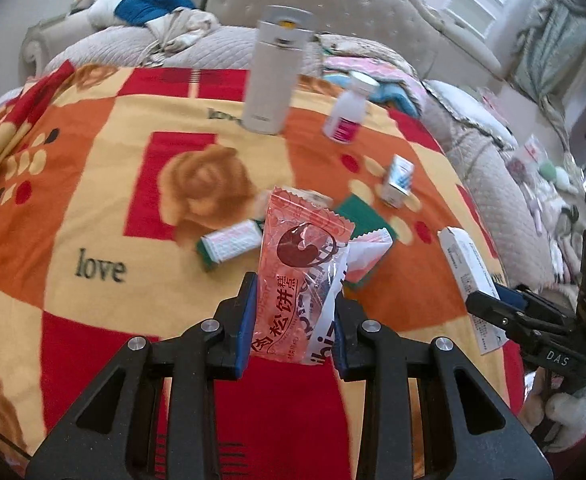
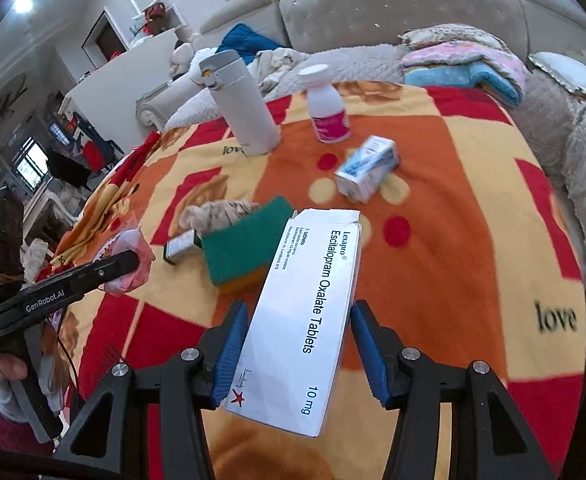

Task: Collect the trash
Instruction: 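Carry the cake packet and Escitalopram box over the black bin and open both tools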

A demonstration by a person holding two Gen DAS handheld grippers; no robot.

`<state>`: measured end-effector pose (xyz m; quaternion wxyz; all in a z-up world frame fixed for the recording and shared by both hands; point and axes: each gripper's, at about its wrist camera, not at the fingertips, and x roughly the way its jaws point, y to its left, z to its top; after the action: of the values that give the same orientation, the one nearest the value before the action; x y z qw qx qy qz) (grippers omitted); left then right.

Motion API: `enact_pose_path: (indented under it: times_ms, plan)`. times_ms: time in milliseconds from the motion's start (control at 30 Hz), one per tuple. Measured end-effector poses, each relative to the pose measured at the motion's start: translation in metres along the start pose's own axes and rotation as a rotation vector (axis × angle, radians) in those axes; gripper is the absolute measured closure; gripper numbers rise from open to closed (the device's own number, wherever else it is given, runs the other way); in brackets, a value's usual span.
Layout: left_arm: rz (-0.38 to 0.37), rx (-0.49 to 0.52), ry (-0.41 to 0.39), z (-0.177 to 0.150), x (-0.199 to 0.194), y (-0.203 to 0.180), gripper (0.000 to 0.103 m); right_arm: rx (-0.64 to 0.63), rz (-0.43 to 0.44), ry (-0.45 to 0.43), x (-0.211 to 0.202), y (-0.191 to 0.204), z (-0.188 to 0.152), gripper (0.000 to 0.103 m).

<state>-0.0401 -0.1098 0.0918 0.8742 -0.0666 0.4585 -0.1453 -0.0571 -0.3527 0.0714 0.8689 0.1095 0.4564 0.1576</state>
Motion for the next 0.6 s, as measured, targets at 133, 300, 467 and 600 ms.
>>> enact_pose_path:
  times_ms: [133,300,467,600]
  plan:
    - [-0.010,0.043,0.000,-0.011,0.003,-0.029,0.074,0.020,-0.024,-0.015,-0.014,-0.014,-0.014,0.051]
    - [-0.024,0.102,-0.004,-0.020,0.005,-0.063,0.074,0.048,-0.047,-0.036,-0.032,-0.032,-0.030,0.051]
    - [-0.051,0.147,0.006,-0.029,0.011,-0.096,0.074,0.088,-0.072,-0.054,-0.050,-0.053,-0.045,0.051]
    - [-0.070,0.177,0.021,-0.036,0.019,-0.120,0.074,0.115,-0.093,-0.064,-0.060,-0.067,-0.054,0.051]
